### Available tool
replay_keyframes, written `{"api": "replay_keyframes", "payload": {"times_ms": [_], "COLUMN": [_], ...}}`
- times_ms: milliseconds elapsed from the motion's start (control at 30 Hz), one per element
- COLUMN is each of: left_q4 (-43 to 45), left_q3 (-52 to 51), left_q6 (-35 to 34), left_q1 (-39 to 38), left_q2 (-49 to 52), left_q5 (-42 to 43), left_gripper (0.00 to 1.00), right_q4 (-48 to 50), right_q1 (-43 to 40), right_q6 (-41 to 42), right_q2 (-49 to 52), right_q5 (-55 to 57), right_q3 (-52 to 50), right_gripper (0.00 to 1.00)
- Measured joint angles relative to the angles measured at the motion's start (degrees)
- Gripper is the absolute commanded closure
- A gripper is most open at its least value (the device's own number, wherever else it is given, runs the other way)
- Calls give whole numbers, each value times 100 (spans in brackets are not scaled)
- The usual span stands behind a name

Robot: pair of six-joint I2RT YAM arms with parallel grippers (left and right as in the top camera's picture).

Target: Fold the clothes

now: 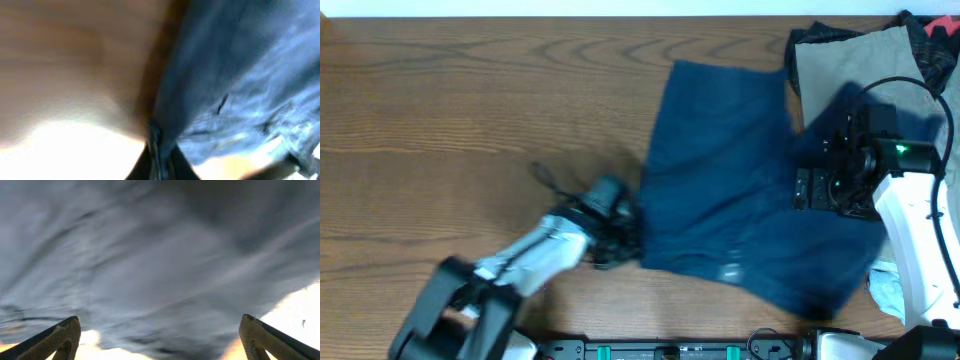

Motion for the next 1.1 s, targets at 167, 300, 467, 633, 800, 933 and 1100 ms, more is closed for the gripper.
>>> {"api": "replay_keyframes", "payload": {"times_ms": [167,300,467,633,800,933,1100], "left_q4": [-1224,-1091,-1373,-2990,-4168,-4430,-4450], "left_q3": [1045,2214,2951,2900,2684,2286,1751], "left_q6": [1213,1670,1858,1926,1893,1707,1134], "left_q1": [2116,3324,3989,3891,3606,3338,2990], "left_q2": [-485,-487,-487,-435,-428,-428,-428], "left_q5": [-595,-863,-1067,-1113,-1115,-1110,-1064], "left_gripper": [94,58,2,2,2,2,2], "right_q4": [0,7,2,4,46,96,186], "right_q1": [-9,-103,-116,-116,-116,-116,-116], "right_q6": [2,0,2,2,2,2,70], "right_q2": [0,0,0,0,0,0,0], "right_q5": [-7,-31,-35,-79,-538,-953,-1180], "right_q3": [0,0,0,0,0,0,0], "right_gripper": [1,1,1,1,1,1,3]}}
